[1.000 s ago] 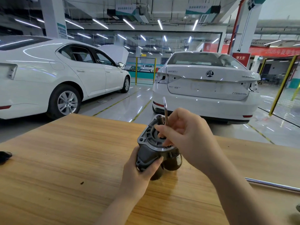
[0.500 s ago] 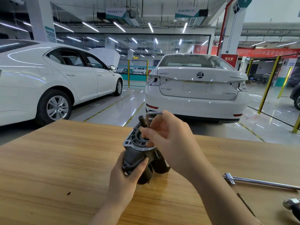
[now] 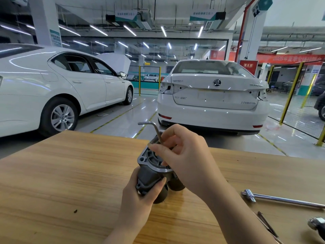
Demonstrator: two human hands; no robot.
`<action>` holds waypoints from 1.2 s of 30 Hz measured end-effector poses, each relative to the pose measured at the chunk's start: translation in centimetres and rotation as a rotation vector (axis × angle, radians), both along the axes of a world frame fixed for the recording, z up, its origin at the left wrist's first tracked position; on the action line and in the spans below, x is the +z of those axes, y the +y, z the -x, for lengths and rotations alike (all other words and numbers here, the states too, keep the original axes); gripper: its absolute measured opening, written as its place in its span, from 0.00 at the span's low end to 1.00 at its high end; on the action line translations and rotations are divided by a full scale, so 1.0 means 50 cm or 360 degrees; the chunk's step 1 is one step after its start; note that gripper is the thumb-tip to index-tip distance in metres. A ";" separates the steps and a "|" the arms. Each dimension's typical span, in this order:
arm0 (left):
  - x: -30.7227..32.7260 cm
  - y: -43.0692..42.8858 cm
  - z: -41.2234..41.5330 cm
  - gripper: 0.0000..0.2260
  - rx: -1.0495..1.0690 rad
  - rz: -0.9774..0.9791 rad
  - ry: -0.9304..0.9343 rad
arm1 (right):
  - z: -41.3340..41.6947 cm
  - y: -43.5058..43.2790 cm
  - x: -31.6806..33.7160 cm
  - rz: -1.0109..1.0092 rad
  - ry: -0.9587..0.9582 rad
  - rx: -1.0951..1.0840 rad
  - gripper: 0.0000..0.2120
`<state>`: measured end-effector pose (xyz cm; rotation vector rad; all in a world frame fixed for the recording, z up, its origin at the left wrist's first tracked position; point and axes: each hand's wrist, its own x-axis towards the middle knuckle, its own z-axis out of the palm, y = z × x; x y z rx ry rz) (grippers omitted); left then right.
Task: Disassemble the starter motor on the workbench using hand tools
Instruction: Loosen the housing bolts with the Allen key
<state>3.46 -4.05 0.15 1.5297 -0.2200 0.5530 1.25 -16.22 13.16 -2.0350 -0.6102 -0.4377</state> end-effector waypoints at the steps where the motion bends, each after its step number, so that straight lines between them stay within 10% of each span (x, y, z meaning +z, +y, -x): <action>1: 0.000 0.000 -0.001 0.25 0.0001 0.0008 -0.0002 | 0.000 0.000 0.000 -0.0010 -0.0012 -0.0016 0.09; 36: 0.010 -0.004 0.003 0.26 0.0012 -0.0010 0.0011 | -0.006 -0.014 0.006 -0.0022 -0.0073 -0.0009 0.10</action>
